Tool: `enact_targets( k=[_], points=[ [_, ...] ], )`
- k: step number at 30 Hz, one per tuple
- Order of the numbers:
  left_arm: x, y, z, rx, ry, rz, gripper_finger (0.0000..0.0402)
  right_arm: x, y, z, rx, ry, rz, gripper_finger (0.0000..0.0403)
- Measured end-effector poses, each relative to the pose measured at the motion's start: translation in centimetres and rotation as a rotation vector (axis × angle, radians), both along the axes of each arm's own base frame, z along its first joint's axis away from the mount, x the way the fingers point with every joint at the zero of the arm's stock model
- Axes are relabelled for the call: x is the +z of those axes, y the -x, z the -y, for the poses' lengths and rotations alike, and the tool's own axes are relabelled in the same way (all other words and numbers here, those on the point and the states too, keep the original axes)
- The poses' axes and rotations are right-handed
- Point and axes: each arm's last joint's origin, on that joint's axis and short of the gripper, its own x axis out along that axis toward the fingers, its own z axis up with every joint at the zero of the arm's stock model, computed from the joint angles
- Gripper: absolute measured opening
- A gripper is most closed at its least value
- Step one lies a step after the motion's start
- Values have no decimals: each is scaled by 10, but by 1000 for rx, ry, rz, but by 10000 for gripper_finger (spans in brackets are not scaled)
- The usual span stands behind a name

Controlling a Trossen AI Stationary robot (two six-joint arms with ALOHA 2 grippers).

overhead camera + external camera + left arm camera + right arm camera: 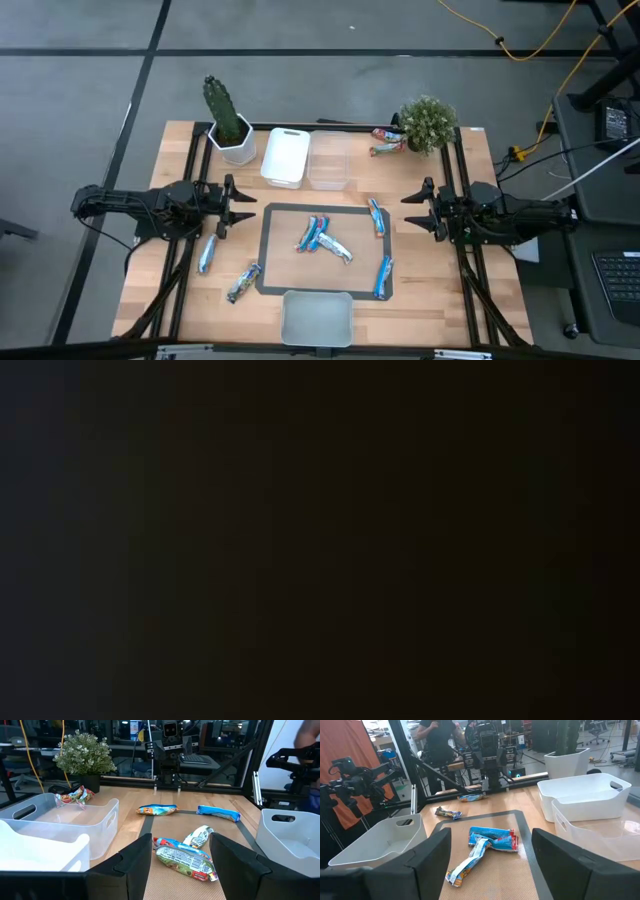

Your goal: Pick and place Granola Bars by type

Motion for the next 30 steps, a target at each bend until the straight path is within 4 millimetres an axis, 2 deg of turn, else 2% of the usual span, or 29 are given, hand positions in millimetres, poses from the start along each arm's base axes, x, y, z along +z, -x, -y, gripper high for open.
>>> enact_targets(
  k=[30],
  points=[
    [0, 0, 0, 0, 0, 0, 192, 3, 0, 1, -23, 1, 33, 277]
  ],
)
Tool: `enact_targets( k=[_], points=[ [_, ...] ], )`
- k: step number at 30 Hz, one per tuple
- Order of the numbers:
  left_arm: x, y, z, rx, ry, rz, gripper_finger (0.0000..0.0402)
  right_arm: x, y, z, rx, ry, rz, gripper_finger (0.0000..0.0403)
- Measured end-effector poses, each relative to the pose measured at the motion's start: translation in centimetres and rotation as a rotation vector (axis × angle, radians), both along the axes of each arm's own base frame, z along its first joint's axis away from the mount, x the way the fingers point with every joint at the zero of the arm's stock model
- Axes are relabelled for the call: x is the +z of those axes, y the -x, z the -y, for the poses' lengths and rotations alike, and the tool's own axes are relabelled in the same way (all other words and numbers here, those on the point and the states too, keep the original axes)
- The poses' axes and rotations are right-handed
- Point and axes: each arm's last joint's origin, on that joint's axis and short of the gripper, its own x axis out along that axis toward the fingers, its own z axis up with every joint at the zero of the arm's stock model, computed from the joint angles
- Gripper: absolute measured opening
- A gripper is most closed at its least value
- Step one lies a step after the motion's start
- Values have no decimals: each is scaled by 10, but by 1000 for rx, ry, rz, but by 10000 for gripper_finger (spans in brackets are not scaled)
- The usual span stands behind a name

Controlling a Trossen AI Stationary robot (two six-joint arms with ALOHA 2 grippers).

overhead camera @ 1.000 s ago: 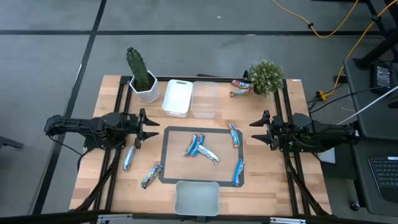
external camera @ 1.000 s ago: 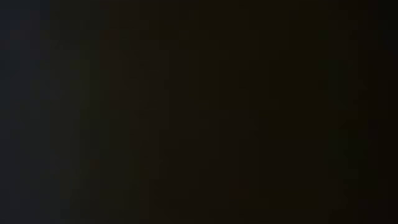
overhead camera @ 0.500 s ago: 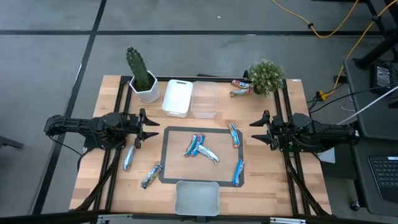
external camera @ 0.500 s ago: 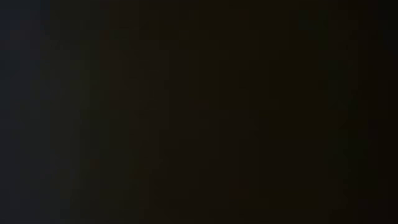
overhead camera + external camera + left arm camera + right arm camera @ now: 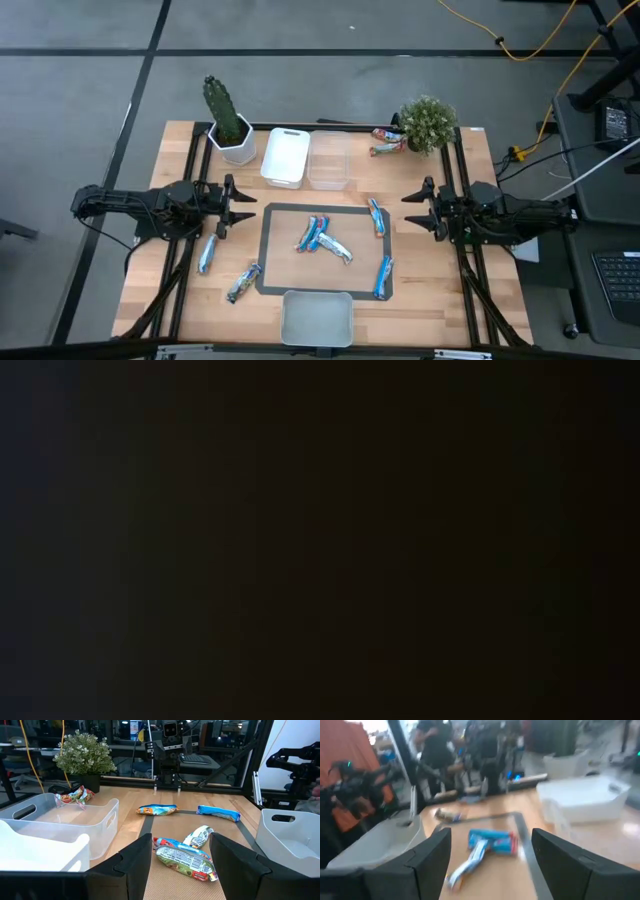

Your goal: Pick and place Granola Bars by type

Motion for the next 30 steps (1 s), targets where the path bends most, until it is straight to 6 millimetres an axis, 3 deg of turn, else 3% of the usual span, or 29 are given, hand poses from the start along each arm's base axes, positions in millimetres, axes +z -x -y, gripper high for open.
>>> enact_targets(
  k=[9, 15, 23, 28, 30],
  points=[
    [4, 0, 0, -2, 16, 41, 192, 6, 0, 1, -49, -2, 67, 278],
    [6, 0, 0, 9, 154, 70, 192, 7, 0, 1, -49, 0, 77, 278],
    [24, 2, -2, 50, 446, 272, 192, 7, 0, 2, -67, 88, 79, 278],
    [26, 3, -6, 192, 458, 306, 191, 8, 0, 2, -68, 100, 88, 278],
    [39, 4, -6, 173, 459, 334, 188, 8, 0, 2, -68, 102, 89, 277]
  ],
)
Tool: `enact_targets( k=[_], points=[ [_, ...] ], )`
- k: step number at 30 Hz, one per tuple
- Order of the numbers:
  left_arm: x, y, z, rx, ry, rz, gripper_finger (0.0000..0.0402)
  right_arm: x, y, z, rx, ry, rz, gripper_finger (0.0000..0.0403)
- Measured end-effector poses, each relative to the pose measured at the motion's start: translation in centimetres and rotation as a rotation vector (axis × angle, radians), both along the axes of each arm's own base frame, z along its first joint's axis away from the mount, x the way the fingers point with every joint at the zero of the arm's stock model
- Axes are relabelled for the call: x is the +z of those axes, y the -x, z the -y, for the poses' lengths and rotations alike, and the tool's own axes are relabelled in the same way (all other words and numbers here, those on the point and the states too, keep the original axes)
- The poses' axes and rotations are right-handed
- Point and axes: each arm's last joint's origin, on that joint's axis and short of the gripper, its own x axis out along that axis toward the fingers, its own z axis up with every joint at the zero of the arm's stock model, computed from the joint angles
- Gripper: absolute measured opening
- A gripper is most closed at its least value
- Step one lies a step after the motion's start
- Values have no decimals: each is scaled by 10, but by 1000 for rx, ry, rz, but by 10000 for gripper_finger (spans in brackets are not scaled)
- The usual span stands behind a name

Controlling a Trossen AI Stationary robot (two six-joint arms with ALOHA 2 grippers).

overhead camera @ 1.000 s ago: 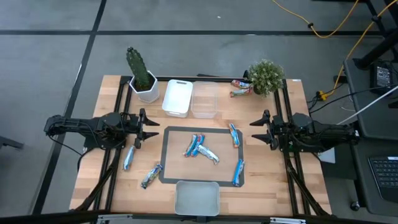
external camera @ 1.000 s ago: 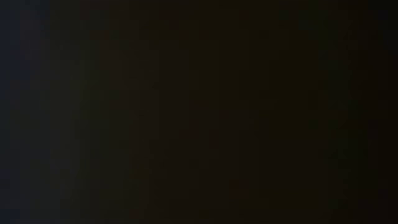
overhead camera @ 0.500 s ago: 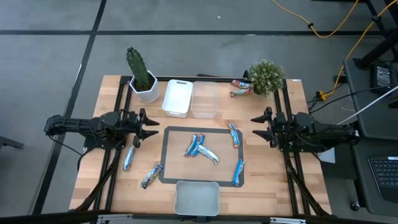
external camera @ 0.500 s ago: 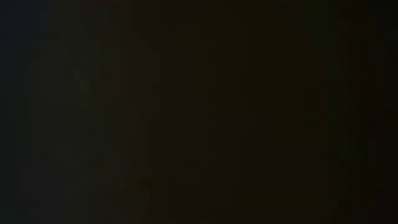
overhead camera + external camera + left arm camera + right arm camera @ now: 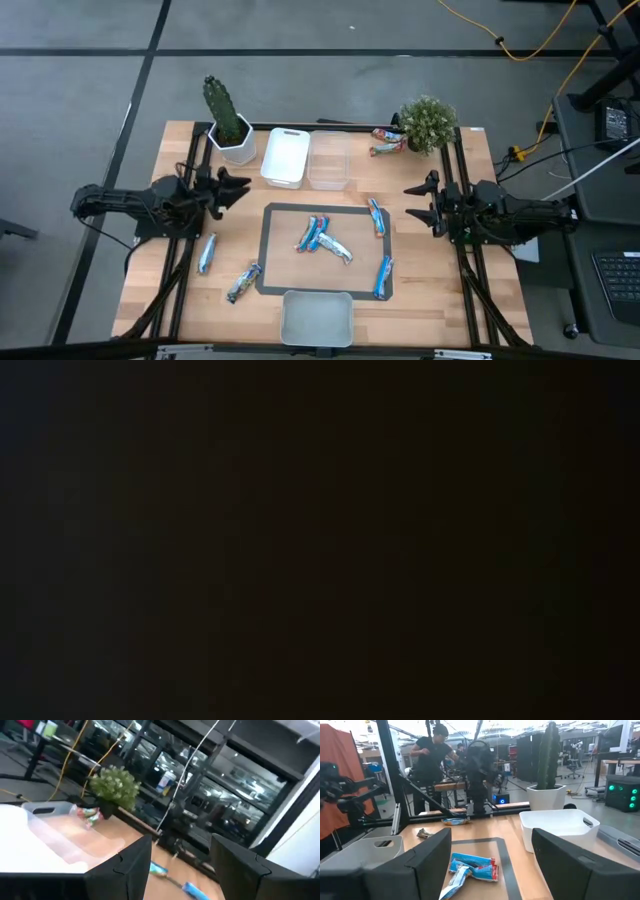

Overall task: Pick and place Granola Bars by type
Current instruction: Put the left blue granola bar into the white bin

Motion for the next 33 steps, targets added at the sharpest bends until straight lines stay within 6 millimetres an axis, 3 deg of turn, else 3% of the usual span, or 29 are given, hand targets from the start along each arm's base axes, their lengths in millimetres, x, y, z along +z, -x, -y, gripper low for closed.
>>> enact_targets(
  k=[7, 10, 13, 16, 21, 27, 33],
  points=[
    [107, 1, 12, -108, -190, 68, 176, 0, 0, 0, 3, -33, 2, 278],
    [141, -19, 22, -213, -207, -135, 175, 0, 0, 0, 2, -28, 2, 277],
    [154, -48, 38, -368, -112, -421, 175, 0, 0, 0, 2, -27, 3, 278],
    [146, -76, 57, -523, -49, -722, 172, 0, 0, 0, 2, -26, 3, 278],
    [100, -109, 87, -650, 106, -1144, 160, 0, 0, 0, -1, 2, 0, 278],
    [49, -116, 117, -476, 202, -1548, 129, -2, 0, 0, -6, 55, -18, 278],
    [15, -116, 145, -300, 228, -1712, 127, -2, 0, 0, -7, 53, -26, 278]
  ],
)
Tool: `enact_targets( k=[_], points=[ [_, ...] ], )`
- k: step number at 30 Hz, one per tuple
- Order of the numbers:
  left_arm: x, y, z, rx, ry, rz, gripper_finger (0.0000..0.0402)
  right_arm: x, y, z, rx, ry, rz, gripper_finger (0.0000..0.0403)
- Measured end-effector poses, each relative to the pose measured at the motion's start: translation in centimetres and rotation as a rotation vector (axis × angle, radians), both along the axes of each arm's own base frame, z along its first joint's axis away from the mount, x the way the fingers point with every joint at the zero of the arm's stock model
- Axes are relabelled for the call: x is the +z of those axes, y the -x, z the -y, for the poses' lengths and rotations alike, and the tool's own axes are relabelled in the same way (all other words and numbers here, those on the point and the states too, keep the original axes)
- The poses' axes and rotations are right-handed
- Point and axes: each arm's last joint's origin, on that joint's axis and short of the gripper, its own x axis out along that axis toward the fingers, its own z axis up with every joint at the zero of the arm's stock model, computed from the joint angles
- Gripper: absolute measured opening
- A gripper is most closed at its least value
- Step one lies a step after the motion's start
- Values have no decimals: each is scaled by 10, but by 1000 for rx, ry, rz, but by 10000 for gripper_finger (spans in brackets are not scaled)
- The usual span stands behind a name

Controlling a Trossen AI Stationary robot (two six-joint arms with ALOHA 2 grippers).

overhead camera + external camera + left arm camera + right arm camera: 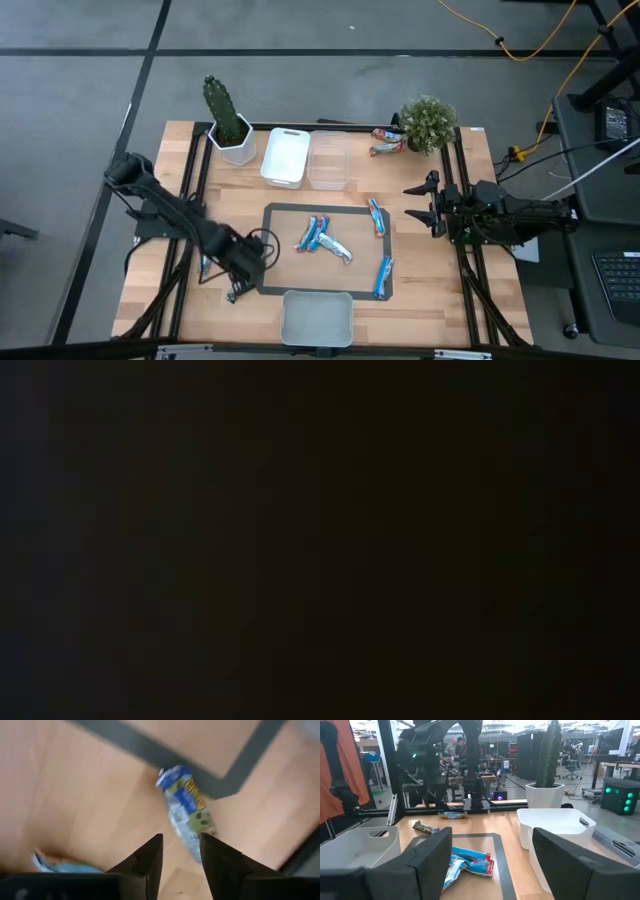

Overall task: Pick and place Granola Bars by type
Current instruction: Put the left blue granola bar into the white bin

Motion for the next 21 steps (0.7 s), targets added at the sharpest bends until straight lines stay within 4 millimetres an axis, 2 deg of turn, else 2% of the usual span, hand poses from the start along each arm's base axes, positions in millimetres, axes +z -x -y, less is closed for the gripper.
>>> enact_targets(
  k=[4, 13, 16, 21],
  points=[
    [-16, -4, 10, 57, 13, -74, 170, 0, 0, 0, 0, -2, 0, 278],
    [-30, -12, 16, 137, -35, -49, 326, 0, 0, 0, 1, -5, 0, 278],
    [-40, -15, 17, 140, -78, -63, 349, 0, 0, 0, 3, -31, 1, 278],
    [-65, -22, 21, 139, -132, -114, 352, 0, 0, 0, 3, -30, -3, 278]
  ],
)
